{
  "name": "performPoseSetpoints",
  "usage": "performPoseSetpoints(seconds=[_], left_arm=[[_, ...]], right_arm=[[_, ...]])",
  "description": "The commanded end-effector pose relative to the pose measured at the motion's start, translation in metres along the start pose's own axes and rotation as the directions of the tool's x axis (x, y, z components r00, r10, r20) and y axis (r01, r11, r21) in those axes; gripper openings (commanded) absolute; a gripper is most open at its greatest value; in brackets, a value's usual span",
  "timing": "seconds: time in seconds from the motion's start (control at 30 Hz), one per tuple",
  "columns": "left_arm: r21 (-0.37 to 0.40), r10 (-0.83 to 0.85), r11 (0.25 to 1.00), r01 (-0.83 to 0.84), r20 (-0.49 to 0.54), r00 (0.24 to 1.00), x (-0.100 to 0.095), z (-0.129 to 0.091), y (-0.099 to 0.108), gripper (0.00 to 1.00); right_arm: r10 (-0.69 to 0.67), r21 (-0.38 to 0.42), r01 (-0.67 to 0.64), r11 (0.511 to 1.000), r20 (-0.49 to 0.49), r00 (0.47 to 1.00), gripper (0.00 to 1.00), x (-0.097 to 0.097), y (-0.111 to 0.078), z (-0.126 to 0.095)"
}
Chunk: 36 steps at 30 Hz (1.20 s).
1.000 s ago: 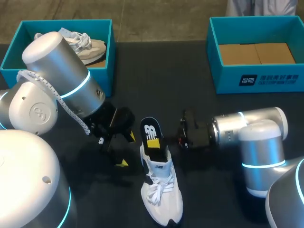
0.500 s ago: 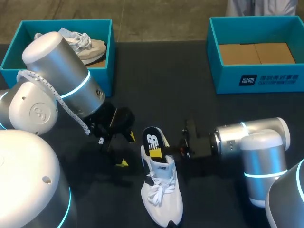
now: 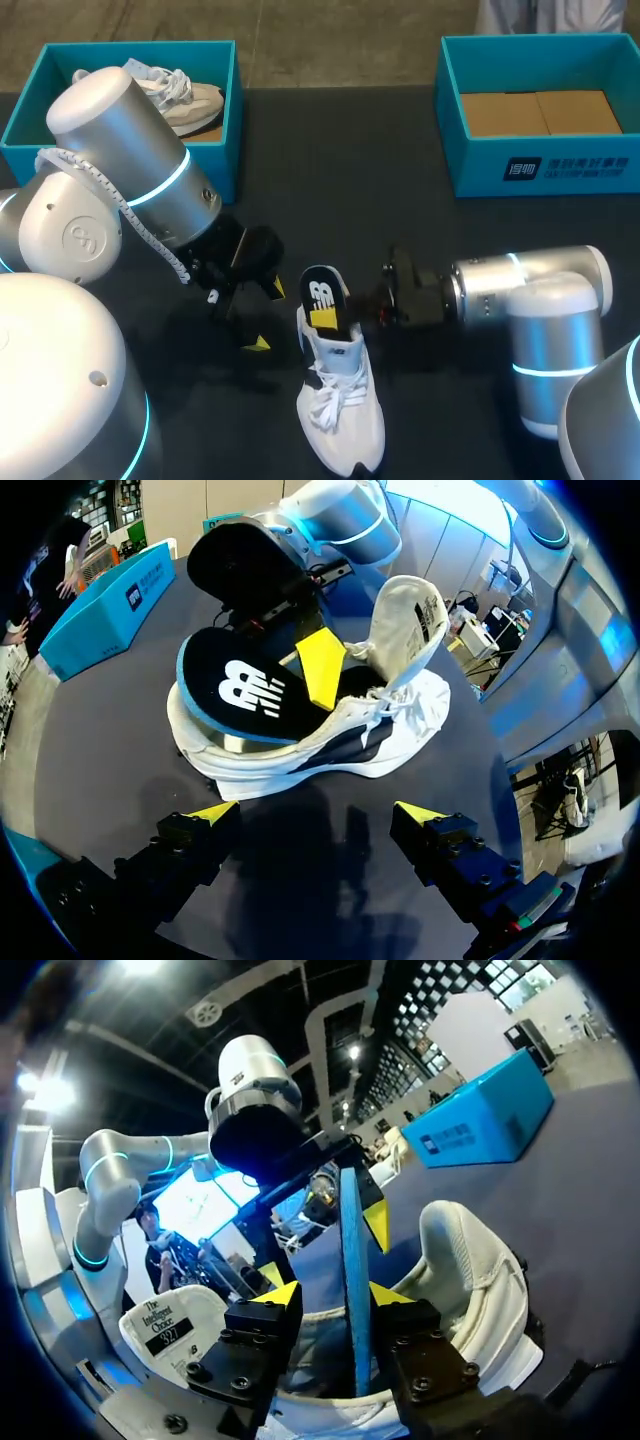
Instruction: Take the shoe out of the shoebox, open the shoe tongue, remove and reinsert the insole, then place the shoe into the shoebox
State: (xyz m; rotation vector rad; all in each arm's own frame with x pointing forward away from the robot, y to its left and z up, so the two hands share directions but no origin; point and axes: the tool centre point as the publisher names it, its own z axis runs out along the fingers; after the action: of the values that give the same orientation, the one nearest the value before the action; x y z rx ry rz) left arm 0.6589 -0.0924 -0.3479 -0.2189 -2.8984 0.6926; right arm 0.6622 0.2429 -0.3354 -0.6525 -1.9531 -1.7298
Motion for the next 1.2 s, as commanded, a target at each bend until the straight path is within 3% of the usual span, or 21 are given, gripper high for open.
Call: performPoseSetpoints(seconds=[0.03,0.13,0.27,0.33,0.37,0.4,1.03,1.2], left_arm=[[-0.002,0.000,1.000,0.000,0.001,1.000,0.000,0.001,0.000,1.00],[-0.002,0.000,1.000,0.000,0.001,1.000,0.000,0.001,0.000,1.00],[-0.002,0.000,1.000,0.000,0.001,1.000,0.000,0.001,0.000,1.00],[-0.002,0.000,1.000,0.000,0.001,1.000,0.000,0.001,0.000,1.00],[-0.002,0.000,1.000,0.000,0.001,1.000,0.000,0.001,0.000,1.00],[-0.002,0.000,1.000,0.000,0.001,1.000,0.000,0.001,0.000,1.00],[-0.002,0.000,1.000,0.000,0.001,1.000,0.000,0.001,0.000,1.00],[-0.002,0.000,1.000,0.000,0.001,1.000,0.000,0.001,0.000,1.00]], right_arm=[[-0.002,0.010,0.002,1.000,-0.001,1.000,0.39,-0.004,0.007,0.003],[-0.007,0.009,0.007,1.000,0.001,1.000,0.31,-0.006,0.012,0.003],[-0.010,0.006,0.010,1.000,0.001,1.000,0.28,-0.009,0.015,0.003],[-0.009,0.006,0.009,1.000,0.004,1.000,0.19,-0.010,0.016,0.003],[-0.002,0.007,0.002,1.000,0.009,1.000,0.04,-0.010,0.017,0.003],[0.006,0.011,-0.006,1.000,0.012,1.000,0.00,-0.011,0.017,0.002],[0.118,0.047,-0.119,0.992,0.026,0.993,0.00,-0.008,-0.022,-0.001],[0.113,0.035,-0.114,0.993,0.025,0.993,0.00,-0.006,-0.022,0.000]])
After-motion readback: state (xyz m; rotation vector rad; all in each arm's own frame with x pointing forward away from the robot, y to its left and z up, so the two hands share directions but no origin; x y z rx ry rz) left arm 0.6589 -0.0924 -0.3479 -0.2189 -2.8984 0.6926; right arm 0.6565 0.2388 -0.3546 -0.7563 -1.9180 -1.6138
